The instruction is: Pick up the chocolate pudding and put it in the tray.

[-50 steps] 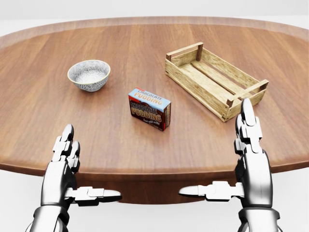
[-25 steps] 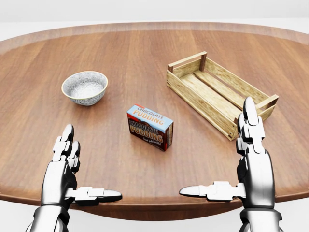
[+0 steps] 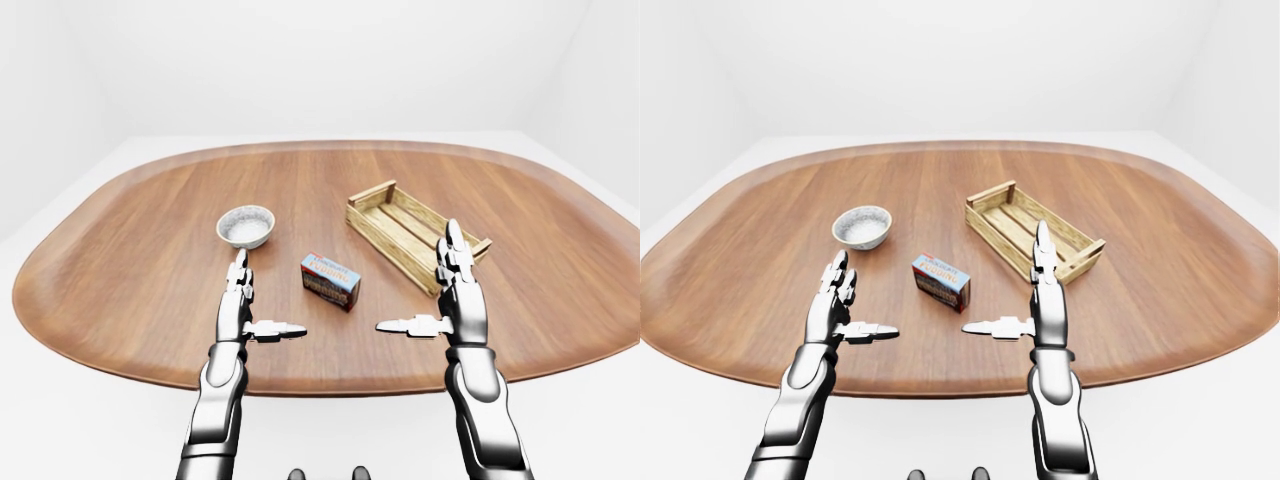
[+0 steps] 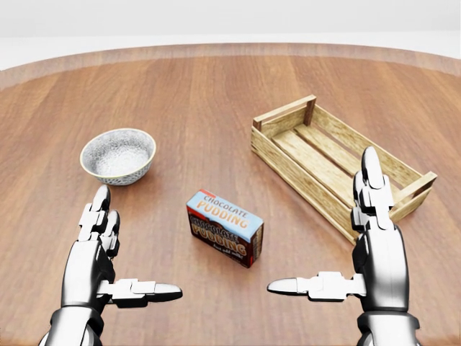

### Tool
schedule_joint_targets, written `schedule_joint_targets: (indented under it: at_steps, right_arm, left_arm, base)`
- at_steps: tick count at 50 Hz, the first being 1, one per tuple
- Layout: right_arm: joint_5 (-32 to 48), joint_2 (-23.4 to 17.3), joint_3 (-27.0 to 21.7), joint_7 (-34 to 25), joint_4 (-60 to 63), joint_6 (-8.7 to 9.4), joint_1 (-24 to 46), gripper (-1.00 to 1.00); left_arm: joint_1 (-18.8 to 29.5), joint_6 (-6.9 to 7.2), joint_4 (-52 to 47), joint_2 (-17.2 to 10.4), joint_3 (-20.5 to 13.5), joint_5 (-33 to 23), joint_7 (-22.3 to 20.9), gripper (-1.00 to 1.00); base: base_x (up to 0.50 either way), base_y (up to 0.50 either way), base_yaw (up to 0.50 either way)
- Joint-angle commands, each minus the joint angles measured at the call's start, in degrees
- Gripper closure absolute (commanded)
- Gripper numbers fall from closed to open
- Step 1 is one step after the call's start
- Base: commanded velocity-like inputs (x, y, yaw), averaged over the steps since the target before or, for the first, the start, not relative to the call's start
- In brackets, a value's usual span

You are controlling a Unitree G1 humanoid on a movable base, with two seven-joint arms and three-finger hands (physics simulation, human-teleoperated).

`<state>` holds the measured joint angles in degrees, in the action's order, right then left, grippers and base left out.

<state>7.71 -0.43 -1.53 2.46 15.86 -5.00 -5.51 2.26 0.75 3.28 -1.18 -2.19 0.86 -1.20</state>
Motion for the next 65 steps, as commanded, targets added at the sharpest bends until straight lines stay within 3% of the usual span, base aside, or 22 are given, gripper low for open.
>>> schedule_joint_targets:
  at_steps: [1, 40, 65]
  right_arm:
    - [-0.3, 0.0, -0.1, -0.1, -0.6, 0.00, 0.3, -1.00]
    - [0.2, -0.1, 0.6, -0.5, 0.3, 0.00, 0.2, -1.00]
    - [-1.1, 0.0, 0.4, -1.0, -1.4, 0.00, 0.6, -1.00]
  left_arm:
    - [0.3, -0.31, 0.7, 0.0, -0.1, 0.0, 0.0, -1.00]
    - [0.3, 0.21, 0.0, 0.0, 0.0, 0.4, -0.4, -1.00]
    - [0.2, -0.60, 0.4, 0.0, 0.1, 0.4, -0.6, -1.00]
  base:
    - [0.32, 0.00, 0.00]
    - [0.30, 0.00, 0.00]
    - [0.01, 0.00, 0.00]
